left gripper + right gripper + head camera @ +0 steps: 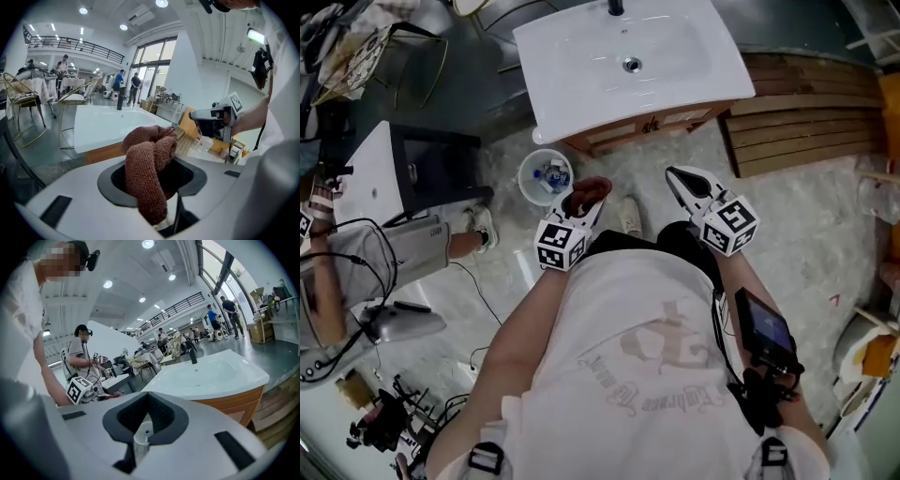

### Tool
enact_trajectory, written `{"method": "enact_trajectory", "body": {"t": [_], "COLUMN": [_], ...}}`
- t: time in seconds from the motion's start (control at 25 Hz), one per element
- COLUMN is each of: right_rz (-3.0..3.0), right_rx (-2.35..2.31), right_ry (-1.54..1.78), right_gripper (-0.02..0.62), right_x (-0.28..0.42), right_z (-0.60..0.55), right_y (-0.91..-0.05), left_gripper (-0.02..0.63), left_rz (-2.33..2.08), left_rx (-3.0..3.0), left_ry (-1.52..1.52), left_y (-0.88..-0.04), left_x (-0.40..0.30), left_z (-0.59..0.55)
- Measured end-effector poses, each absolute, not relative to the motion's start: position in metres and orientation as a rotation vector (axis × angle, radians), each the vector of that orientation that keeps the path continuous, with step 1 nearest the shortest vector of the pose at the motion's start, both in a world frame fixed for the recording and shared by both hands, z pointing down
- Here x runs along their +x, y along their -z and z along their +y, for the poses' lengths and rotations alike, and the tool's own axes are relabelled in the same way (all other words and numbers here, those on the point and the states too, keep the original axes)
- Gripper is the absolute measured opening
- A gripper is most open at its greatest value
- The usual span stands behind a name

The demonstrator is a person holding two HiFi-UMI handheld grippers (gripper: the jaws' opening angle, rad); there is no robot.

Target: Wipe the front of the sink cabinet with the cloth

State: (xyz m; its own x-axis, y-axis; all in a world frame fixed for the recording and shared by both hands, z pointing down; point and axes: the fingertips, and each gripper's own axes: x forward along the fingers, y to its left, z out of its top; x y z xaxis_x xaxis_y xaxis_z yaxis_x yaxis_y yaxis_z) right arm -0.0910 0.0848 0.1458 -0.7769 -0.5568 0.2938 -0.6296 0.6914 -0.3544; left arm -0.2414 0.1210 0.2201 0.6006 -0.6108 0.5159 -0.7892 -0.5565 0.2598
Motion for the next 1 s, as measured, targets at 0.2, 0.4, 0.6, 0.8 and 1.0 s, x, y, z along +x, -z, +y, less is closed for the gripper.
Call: {"method": "enact_trajectory", "body": {"t": [0.2, 0.4, 0.6, 0.8, 1.0], "right_rz": [-2.722, -2.709, -2.687, -2.671, -2.673], "right_rx": [0.969, 0.983, 0.992, 1.016, 1.014], "right_ry": [-0.688, -0.729, -0.788, -0.836, -0.862], "right_gripper": [0.012, 0.012, 0.012, 0.012, 0.012], "right_x": [-0.1, -0.091, -0.084, -0.076, -0.077], "right_z": [0.075, 0.059, 0.048, 0.041, 0.044], "right_y": [-0.162, -0.182, -0.208, -0.23, -0.241], "left_gripper": [0.178, 0.178, 0.178, 0.178, 0.178], "left_rz": [-1.1, -1.097, -1.121, -1.199, -1.297], "left_rx": [2.341, 2.32, 2.269, 2.163, 2.081], "left_ry": [-0.531, -0.561, -0.578, -0.554, -0.565], "left_y": [-0.234, -0.257, -0.285, -0.317, -0.339], "left_x": [-0.247, -0.239, -0.241, -0.255, -0.281], "left_z": [0.106, 0.084, 0.068, 0.053, 0.042]}}
